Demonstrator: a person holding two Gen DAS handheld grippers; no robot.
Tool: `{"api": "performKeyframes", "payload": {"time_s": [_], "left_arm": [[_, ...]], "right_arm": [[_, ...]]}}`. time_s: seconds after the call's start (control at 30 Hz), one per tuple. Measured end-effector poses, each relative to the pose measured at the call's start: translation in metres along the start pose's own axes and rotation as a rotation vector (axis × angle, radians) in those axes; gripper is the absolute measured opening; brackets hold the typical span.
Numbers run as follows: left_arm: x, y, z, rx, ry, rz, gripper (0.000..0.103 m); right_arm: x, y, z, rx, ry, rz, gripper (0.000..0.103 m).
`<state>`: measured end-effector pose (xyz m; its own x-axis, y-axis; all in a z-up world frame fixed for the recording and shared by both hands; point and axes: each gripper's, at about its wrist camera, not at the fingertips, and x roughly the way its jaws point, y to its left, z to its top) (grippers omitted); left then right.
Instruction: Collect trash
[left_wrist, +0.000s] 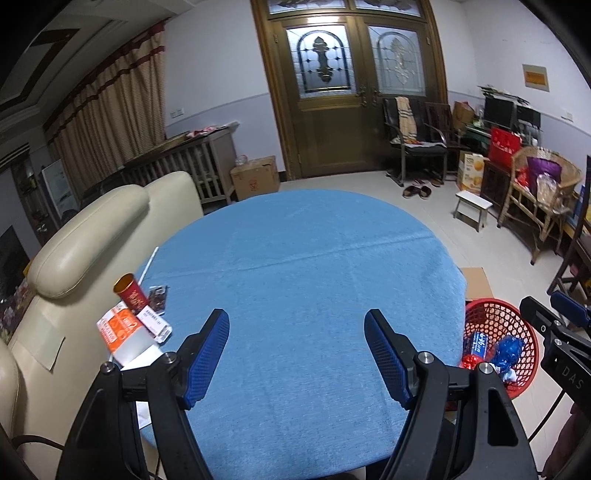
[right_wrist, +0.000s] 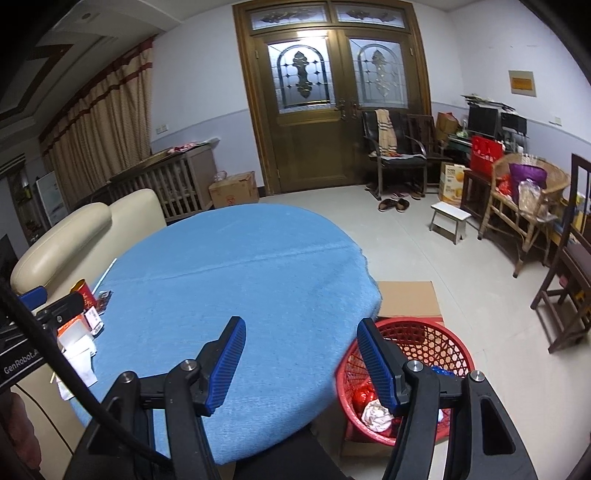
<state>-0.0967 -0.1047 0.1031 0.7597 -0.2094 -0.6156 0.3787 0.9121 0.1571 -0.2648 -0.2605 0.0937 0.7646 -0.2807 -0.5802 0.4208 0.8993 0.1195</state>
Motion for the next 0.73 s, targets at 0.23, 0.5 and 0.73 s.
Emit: {"api": "performKeyframes", "payload": {"time_s": [0.23,0.5,0.73], "left_arm": [[0.018,-0.014,0.005,0.048,0.014,-0.052,0.076],[0.036,-0.016,0.004,0.066,0.007,-0.093,0.076],[0.072,-0.005,0.000,0.060,0.062,-0.126,0.076]], "right_arm": [[0.002,-0.007,0.001,0.030,-0.019,-0.062,0.066],[0.011,-0.002,0.002,0.022,0.005,-0.105,0.066],[0.036,0.009,0.003,-0.003,0.044,-0.116,0.067]]}}
